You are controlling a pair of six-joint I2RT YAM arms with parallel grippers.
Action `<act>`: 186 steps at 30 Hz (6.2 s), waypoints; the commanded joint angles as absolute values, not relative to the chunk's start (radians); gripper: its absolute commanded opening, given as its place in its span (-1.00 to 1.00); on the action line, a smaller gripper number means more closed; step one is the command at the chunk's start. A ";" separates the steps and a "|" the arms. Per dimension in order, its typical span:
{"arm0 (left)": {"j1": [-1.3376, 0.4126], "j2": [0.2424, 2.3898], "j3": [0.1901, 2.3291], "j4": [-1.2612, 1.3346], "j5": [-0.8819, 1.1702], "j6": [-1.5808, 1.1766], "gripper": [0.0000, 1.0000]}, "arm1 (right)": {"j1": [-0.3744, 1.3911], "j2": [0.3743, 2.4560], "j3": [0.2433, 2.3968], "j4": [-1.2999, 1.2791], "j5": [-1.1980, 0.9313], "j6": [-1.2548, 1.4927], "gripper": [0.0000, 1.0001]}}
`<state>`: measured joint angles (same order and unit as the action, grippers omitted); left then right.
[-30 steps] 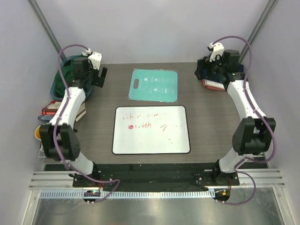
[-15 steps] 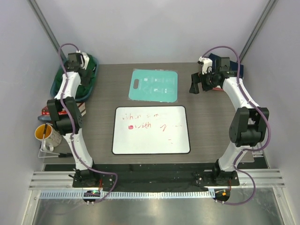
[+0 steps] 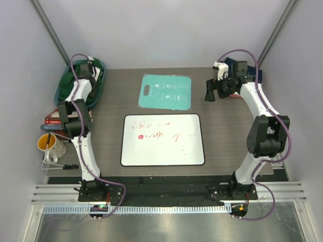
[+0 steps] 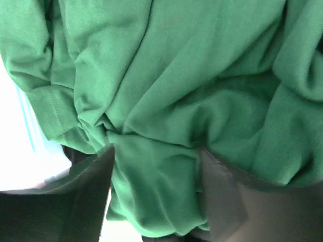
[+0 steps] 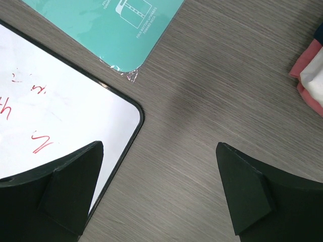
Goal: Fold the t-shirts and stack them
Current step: Grab crumpled tshirt from bin with the left arm, then move the tshirt to the center of the board, then flatten out the tshirt
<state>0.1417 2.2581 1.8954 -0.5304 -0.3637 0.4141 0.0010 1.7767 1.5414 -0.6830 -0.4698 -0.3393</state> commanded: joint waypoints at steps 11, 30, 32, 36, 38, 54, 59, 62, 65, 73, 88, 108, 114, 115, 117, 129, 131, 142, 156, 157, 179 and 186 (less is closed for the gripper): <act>0.150 2.068 1.779 -0.370 -0.316 0.318 -0.99 | 0.067 1.830 1.698 -0.784 -0.407 -0.406 0.99; 0.111 1.793 1.781 -0.362 -0.158 0.253 -0.99 | 0.126 1.833 1.664 -0.787 -0.348 -0.453 0.99; 0.097 1.769 1.772 -0.364 -0.095 0.259 -1.00 | 0.127 1.836 1.667 -0.785 -0.347 -0.456 0.99; 0.009 1.653 1.726 -0.365 0.075 0.313 -1.00 | 0.137 1.835 1.663 -0.770 -0.333 -0.457 0.99; -0.052 1.609 1.729 -0.368 0.182 0.318 -1.00 | 0.143 1.832 1.657 -0.761 -0.327 -0.453 0.99; -0.485 1.683 1.873 -0.411 0.455 0.087 1.00 | 0.155 1.730 1.615 -0.689 -0.258 -0.402 0.99; -0.396 1.606 1.708 -0.423 0.105 0.244 1.00 | 0.204 1.707 1.577 -0.632 -0.108 -0.391 0.99; -0.350 1.572 1.551 -0.445 0.087 0.377 1.00 | 0.209 1.697 1.565 -0.611 -0.052 -0.414 0.99; -0.347 1.589 1.393 -0.451 0.060 0.486 0.99 | 0.219 1.704 1.588 -0.718 -0.263 -0.469 0.99; -0.347 1.687 1.261 -0.459 0.103 0.604 1.00 | 0.336 1.744 1.500 -0.766 -0.252 -0.589 1.00; -0.379 1.652 1.408 -0.647 0.423 0.630 0.99 | 0.226 2.063 1.861 -0.584 -0.005 -0.609 0.99; -0.807 1.722 1.173 -0.295 0.325 0.805 1.00 | 0.083 1.939 1.861 -0.540 0.124 -0.558 0.99; -0.854 1.814 1.227 -0.298 0.302 0.842 1.00 | 0.040 1.921 1.871 -0.531 0.088 -0.529 0.99; -0.868 1.825 1.233 -0.292 0.296 0.850 1.00 | 0.034 1.908 1.862 -0.529 0.077 -0.520 0.99; -0.877 1.856 1.241 -0.273 0.279 0.873 0.98 | 0.022 1.891 1.849 -0.522 0.068 -0.497 0.99; -0.890 1.896 1.292 -0.297 0.247 0.891 -1.00 | 0.017 1.847 1.784 -0.500 0.083 -0.494 0.98; -0.884 1.847 1.308 -0.379 0.241 0.897 -1.00 | 0.017 1.850 1.783 -0.499 0.081 -0.494 0.99; -0.700 1.664 1.647 -1.127 0.124 1.021 -1.00 | 0.021 1.879 1.739 -0.518 0.074 -0.554 0.99; -0.428 1.488 1.122 -1.100 -0.530 1.353 -1.00 | 0.057 1.982 1.908 -0.683 -0.212 -0.548 0.99; -0.411 1.493 1.105 -1.013 -0.611 1.365 -0.99 | 0.060 1.985 1.905 -0.686 -0.215 -0.548 0.99; -0.339 1.671 1.599 -1.187 -0.428 0.973 1.00 | 0.207 2.226 1.993 -0.670 -0.503 -0.689 0.99; -0.549 1.523 1.482 -1.229 -0.221 0.997 1.00 | 0.307 2.022 1.590 -0.615 -0.445 -1.119 0.99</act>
<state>-0.4423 1.6138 1.5799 -1.1397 -0.3668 1.0126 0.2474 2.1860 1.7641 -0.6556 -0.4423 -0.8234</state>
